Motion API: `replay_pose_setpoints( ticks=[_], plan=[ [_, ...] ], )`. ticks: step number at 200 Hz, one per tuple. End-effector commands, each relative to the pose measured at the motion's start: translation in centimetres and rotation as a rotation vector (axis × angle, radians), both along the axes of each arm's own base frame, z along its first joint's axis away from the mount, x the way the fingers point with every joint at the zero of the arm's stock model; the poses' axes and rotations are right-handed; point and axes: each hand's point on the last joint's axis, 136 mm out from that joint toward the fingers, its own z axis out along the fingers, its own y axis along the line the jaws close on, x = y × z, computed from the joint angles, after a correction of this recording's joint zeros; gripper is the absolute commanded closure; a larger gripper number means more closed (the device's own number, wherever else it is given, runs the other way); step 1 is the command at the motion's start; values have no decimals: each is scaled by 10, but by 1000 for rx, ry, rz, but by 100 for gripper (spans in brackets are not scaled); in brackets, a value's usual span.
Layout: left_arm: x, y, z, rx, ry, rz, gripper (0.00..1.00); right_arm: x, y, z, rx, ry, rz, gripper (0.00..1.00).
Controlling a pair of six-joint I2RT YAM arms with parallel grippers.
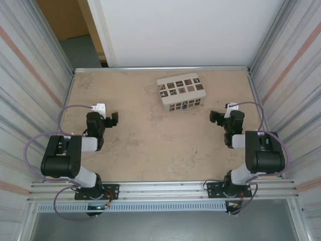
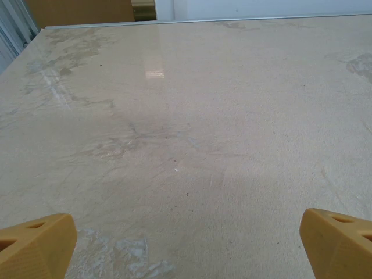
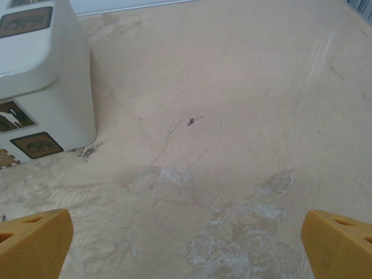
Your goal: Unlock the padlock with the key
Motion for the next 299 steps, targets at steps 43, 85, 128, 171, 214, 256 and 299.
replay_pose_setpoints(
  ticks=[43, 85, 128, 171, 214, 256, 299],
  plan=[
    [3, 4, 4, 19, -13, 13, 1, 5, -2, 3, -13, -2, -13, 1],
    [3, 5, 4, 19, -13, 15, 1, 5, -2, 3, -13, -3, -13, 1],
    [3, 5, 4, 19, -13, 15, 1, 5, -2, 4, -13, -5, -14, 1],
    [2, 4, 4, 18, -12, 14, 1, 5, -2, 5, -14, -8, -13, 1],
    [3, 5, 4, 18, -13, 16, 1, 5, -2, 4, -13, -5, -13, 1],
    [3, 4, 4, 17, -12, 15, 1, 6, -2, 4, -10, -7, -13, 1],
    [-2, -5, 16, 21, -45, -41, 1, 7, 0, 11, 19, 10, 21, 1]
  ],
)
